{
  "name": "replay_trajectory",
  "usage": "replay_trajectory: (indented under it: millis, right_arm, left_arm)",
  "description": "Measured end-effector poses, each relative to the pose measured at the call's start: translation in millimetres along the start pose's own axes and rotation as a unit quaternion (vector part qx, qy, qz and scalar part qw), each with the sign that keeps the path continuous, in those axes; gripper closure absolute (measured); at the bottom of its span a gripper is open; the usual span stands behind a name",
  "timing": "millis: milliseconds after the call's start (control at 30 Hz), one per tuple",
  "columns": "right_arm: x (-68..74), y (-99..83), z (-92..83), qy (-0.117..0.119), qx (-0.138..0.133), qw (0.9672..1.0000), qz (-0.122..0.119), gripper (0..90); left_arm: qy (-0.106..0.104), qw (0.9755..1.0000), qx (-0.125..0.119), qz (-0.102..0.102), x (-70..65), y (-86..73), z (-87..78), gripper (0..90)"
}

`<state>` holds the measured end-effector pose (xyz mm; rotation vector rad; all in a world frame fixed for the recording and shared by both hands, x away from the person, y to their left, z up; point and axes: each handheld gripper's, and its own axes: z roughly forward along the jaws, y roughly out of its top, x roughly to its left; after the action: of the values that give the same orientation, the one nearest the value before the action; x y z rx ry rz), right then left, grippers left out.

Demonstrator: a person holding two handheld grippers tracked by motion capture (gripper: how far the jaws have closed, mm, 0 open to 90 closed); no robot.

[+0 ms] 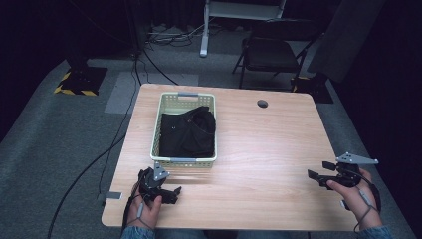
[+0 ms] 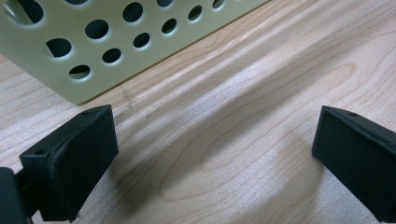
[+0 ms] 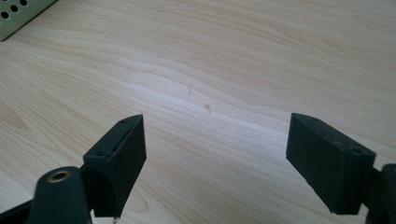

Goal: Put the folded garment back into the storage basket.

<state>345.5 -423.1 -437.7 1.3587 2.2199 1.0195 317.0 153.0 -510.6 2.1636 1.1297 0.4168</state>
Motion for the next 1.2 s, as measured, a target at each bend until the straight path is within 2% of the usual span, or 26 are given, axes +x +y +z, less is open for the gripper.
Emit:
replay_trajectory:
  millis: [900,1067,1200]
  right_arm:
    - [-2.9,-39.8,20.6,0.004,0.049,0.9987,0.013,18.4]
    - [-3.2,-48.1,24.9,-0.006,0.061,0.9981,0.008,16.9]
    - [-1.5,-53.9,27.1,-0.014,0.046,0.9988,-0.003,14.1]
  left_arm:
    - [0.000,1.0000,0.000,0.000,0.0,0.0,0.0,0.2]
    - [0.000,1.0000,0.000,0.000,0.0,0.0,0.0,0.2]
    - [0.000,1.0000,0.000,0.000,0.0,0.0,0.0,0.2]
